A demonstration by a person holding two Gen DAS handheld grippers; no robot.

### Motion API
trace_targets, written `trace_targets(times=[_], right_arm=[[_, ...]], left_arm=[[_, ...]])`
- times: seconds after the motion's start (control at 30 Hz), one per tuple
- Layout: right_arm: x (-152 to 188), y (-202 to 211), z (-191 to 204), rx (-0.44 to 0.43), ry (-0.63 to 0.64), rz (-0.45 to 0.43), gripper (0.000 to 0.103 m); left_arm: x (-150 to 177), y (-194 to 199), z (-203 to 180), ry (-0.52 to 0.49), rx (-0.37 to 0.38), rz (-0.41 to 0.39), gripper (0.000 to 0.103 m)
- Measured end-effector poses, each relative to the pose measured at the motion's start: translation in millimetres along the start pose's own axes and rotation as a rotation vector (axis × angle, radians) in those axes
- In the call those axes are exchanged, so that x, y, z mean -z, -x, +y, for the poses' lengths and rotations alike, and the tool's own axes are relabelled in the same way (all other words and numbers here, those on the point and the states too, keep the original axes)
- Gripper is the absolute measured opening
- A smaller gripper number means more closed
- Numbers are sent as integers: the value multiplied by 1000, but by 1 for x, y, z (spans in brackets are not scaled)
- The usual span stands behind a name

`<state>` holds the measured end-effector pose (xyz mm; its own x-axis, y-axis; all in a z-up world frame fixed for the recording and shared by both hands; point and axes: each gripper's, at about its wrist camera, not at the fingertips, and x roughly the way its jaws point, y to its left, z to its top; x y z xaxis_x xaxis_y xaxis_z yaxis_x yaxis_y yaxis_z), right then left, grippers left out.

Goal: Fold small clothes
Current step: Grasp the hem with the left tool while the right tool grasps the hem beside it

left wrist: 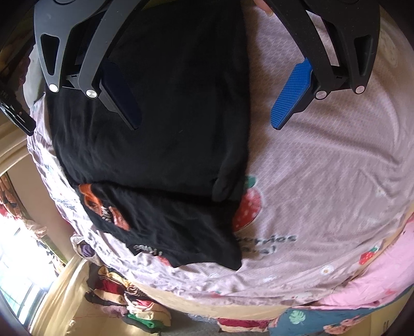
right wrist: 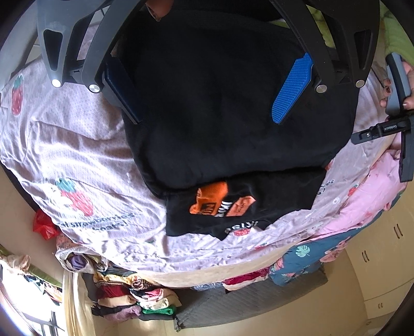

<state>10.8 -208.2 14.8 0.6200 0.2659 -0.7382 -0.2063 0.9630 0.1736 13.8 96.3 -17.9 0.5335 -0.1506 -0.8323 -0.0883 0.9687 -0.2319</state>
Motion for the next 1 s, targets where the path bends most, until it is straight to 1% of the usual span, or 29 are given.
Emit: trace_targets(times=[0.13, 0.3, 0.33, 0.37, 0.4, 0.43, 0.47, 0.5, 0.57, 0.7, 0.83, 0.93, 1.0], right_arm=[[9, -3, -9, 20, 4, 25, 98], [18, -4, -19, 40, -5, 45, 98], [19, -4, -20, 43, -8, 47, 98], [21, -4, -23, 46, -11, 49, 98], [21, -4, -24, 47, -13, 50, 98], [22, -4, -26, 49, -16, 51, 98], [23, -3, -27, 50, -18, 51, 98], [23, -3, -28, 52, -19, 50, 98], [24, -1, -30, 56, -24, 49, 98], [28, 2, -34, 58, -24, 49, 98], [34, 4, -42, 52, -34, 60, 98], [40, 3, -49, 20, -31, 97, 98], [45, 1, -51, 19, -13, 124, 98]], left_arm=[[11, -3, 11, 7, -20, 32, 93], [28, -3, 25, 13, -22, 69, 92], [31, -2, 27, 16, -14, 73, 87], [35, -2, 29, 21, -5, 78, 78], [39, -1, 31, 26, 9, 88, 72], [42, -1, 32, 28, 21, 97, 62], [45, -1, 33, 29, 28, 105, 54], [48, 0, 33, 28, 39, 111, 51], [53, 1, 33, 23, 53, 126, 41], [65, 0, 31, 15, 80, 162, 37], [75, 0, 28, 18, 99, 193, 31], [80, 0, 25, 15, 111, 208, 27], [85, -1, 21, 6, 112, 215, 25]])
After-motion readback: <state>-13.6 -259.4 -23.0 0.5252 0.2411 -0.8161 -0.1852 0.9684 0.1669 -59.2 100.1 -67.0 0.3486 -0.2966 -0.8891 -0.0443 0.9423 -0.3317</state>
